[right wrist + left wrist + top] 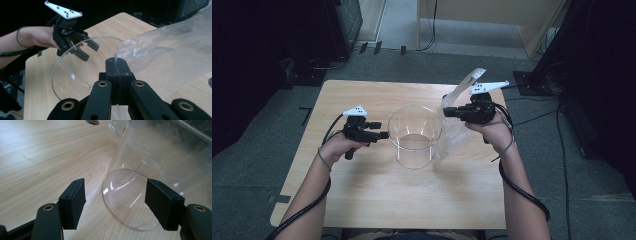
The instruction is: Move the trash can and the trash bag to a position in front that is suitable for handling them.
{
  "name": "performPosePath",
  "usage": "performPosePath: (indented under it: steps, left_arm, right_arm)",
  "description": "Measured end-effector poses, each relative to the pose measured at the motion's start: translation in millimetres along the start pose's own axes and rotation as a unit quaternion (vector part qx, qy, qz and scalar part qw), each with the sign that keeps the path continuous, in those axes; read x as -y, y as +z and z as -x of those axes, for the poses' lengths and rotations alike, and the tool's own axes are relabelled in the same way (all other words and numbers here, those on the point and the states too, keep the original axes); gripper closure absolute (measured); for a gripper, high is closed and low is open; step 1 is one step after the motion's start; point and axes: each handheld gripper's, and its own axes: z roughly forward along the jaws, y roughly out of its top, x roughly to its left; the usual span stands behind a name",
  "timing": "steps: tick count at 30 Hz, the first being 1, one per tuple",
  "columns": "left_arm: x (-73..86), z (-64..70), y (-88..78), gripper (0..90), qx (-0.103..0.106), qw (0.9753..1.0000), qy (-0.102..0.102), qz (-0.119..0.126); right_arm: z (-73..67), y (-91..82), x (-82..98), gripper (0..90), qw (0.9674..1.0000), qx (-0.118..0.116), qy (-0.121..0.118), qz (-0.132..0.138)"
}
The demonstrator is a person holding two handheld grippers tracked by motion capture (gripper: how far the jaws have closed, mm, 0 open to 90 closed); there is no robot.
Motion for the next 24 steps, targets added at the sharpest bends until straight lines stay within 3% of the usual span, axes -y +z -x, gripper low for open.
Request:
performPosePath:
  steps: [8, 13, 16, 19, 24]
  left_arm:
    - [-2.7, 4.5, -6.0, 29.1, -0.005, 0.9996, 0.026, -0.009]
    - [-7.9, 6.4, -19.0, 29.1, -0.016, 0.9995, 0.026, 0.006]
    - [-15.4, 12.8, -27.0, 30.0, -0.009, 0.9991, 0.037, 0.02]
    - [-22.1, 16.6, -33.2, 29.8, -0.009, 0.9989, 0.031, 0.035]
    - [-30.4, 24.3, -36.4, 20.8, -0.018, 0.9987, 0.033, 0.035]
  right_arm:
    - [-5.3, 2.5, -3.1, 90.0, 1.0, -0.005, -0.003, 0.005]
    - [-8.6, 0.4, -4.7, 90.0, 0.9999, -0.009, 0.0, 0.014]
    - [-12.8, -0.6, -8.6, 90.0, 0.9997, -0.011, -0.009, 0.019]
    - [-15.8, -0.2, -10.3, 90.0, 0.9996, -0.015, -0.01, 0.023]
    - [-16.1, 5.3, -9.8, 90.0, 0.9996, -0.013, -0.013, 0.023]
